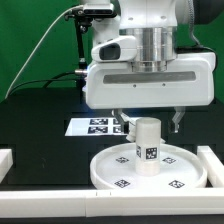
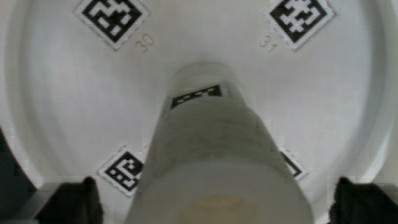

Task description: Assemble round table

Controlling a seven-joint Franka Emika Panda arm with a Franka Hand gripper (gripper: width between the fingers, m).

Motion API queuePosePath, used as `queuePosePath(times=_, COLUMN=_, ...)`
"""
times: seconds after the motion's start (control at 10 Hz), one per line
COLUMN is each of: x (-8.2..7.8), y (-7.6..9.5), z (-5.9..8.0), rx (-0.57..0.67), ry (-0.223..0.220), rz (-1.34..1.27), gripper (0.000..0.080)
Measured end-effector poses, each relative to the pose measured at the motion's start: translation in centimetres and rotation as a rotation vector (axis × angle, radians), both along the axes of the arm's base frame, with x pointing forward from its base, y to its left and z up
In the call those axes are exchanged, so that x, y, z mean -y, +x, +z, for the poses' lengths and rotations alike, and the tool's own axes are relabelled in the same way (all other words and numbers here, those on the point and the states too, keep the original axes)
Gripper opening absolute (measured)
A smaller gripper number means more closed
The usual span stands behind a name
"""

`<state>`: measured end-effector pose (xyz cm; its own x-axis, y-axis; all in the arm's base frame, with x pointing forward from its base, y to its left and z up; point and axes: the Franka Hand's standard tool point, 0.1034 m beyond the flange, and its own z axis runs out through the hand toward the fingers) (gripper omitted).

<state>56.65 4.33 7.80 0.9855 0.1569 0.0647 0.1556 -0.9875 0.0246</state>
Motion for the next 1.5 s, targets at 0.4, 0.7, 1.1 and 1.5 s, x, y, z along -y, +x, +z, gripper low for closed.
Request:
queuePosePath(times=0.4, x=0.5, y=-0.15, z=-0.19, rx=0.004, ry=-0.015, rz=0.065, gripper=0.0547)
queuePosePath(times=0.7, x=0.5, y=-0.18, z=-0.26, rx=0.005, ry=-0.005, rz=-0.064, gripper=0.0406)
queuePosePath(times=1.1, x=0.15, y=-0.06, z=-0.32, rx=0.032, ry=0.019, rz=-0.51, gripper=0.0406)
queuePosePath(times=1.5, x=0.65, y=-0.26, z=-0.41, rx=0.02, ry=0.098, rz=-0.996, gripper=0.0406)
